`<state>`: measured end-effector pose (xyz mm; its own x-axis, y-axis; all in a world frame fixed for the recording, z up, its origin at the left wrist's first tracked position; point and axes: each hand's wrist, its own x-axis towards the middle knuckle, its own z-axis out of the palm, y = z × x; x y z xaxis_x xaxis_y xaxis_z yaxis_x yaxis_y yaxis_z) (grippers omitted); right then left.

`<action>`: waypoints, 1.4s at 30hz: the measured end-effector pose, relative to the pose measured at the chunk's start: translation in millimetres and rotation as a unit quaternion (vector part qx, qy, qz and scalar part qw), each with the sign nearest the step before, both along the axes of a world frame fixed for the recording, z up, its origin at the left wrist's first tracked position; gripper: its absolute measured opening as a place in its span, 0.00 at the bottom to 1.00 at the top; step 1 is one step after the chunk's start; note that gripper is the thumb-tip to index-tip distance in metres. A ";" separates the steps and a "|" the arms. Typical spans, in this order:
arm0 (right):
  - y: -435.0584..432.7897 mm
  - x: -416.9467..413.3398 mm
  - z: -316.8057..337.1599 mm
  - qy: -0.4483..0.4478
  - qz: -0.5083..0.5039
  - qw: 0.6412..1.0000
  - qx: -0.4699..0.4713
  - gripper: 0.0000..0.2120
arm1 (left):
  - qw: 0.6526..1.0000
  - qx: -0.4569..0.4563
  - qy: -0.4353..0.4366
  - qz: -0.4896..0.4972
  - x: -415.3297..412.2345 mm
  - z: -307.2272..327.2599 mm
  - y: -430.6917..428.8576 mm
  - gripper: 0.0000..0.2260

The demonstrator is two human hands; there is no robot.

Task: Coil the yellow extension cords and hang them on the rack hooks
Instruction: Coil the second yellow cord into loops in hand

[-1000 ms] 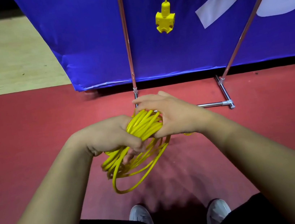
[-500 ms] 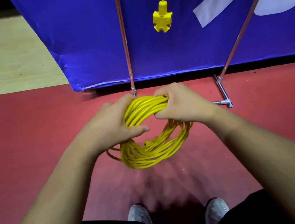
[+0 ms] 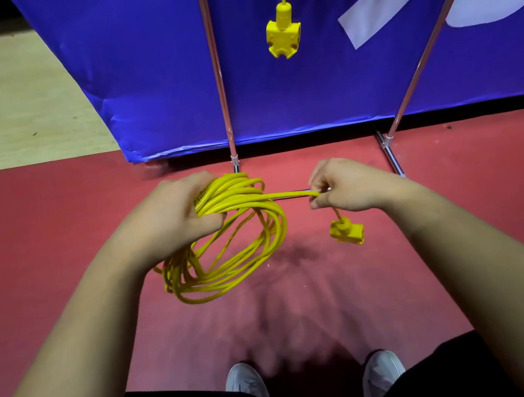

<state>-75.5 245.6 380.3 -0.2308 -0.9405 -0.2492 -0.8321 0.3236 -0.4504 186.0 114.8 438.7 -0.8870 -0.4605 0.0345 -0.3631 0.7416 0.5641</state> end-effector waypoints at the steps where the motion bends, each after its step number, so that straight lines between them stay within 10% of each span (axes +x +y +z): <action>1: 0.2 -1.7 -3.3 0.006 -0.025 1.000 0.003 0.04 | 1.000 0.005 -0.007 -0.004 -0.3 -1.0 -0.3 0.09; 6: -9.1 9.5 -2.2 -0.221 -0.171 0.957 -0.076 0.11 | 0.996 0.022 -0.055 -0.059 -6.6 -9.6 3.7 0.09; 12: -17.2 37.9 31.3 -0.521 -0.198 0.817 -0.149 0.17 | 0.992 0.012 -0.066 -0.110 -9.6 -16.4 9.4 0.11; 20: -18.8 57.2 53.7 -0.315 0.000 0.930 -0.189 0.12 | 0.997 -0.012 -0.022 -0.071 -14.4 -20.2 3.7 0.12; 28: -22.1 61.5 47.4 -0.406 -0.134 0.868 -0.253 0.05 | 0.995 0.084 0.048 -0.011 -21.4 -19.4 16.7 0.11; 38: -1.2 87.8 33.7 -0.103 -0.247 0.898 -0.350 0.02 | 0.982 0.070 0.045 0.168 -32.2 -28.0 11.6 0.07; 42: -8.7 102.6 16.4 -0.197 -0.165 0.936 -0.241 0.09 | 0.967 0.112 0.061 0.221 -32.3 -30.9 5.7 0.06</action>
